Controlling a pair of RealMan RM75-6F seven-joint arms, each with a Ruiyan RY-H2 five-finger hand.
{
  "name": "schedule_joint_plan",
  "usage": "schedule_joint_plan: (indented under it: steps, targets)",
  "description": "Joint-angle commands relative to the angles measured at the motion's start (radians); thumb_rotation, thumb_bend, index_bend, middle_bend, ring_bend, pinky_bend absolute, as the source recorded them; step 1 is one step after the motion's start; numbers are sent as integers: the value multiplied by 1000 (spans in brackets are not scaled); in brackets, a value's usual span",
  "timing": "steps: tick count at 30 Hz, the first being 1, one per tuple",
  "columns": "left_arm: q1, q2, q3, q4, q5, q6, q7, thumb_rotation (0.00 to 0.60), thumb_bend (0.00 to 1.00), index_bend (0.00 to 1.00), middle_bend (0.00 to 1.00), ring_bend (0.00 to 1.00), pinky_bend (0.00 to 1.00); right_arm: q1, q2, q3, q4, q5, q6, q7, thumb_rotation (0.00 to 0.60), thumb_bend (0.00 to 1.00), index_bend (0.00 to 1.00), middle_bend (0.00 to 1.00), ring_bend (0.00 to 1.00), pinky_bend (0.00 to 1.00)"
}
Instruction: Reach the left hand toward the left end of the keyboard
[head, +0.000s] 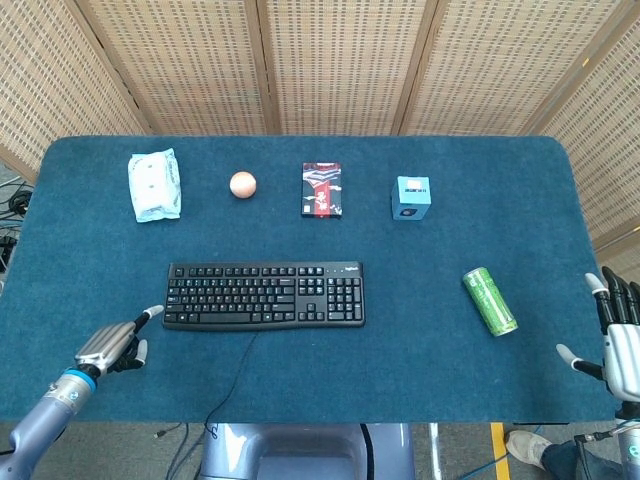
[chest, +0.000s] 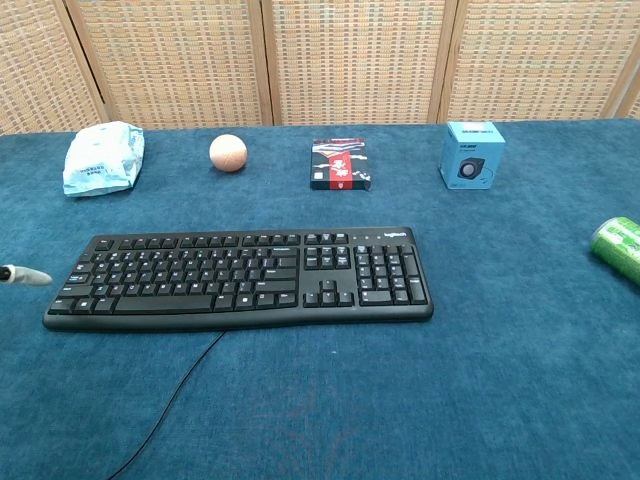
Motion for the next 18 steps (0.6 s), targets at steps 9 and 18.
schedule_joint_plan:
  steps: [9,18]
  targets:
    - [-32,-28,0,14,-22,-24,0,600,743,0,956,935,905,1,4,1,-4,5,-6,3,600,0,0,0,0,0]
    - [-43,-50,9,42,-41,-39,-11,600,739,0,956,935,905,0,9,3,-5,12,-10,11,600,0,0,0,0,0]
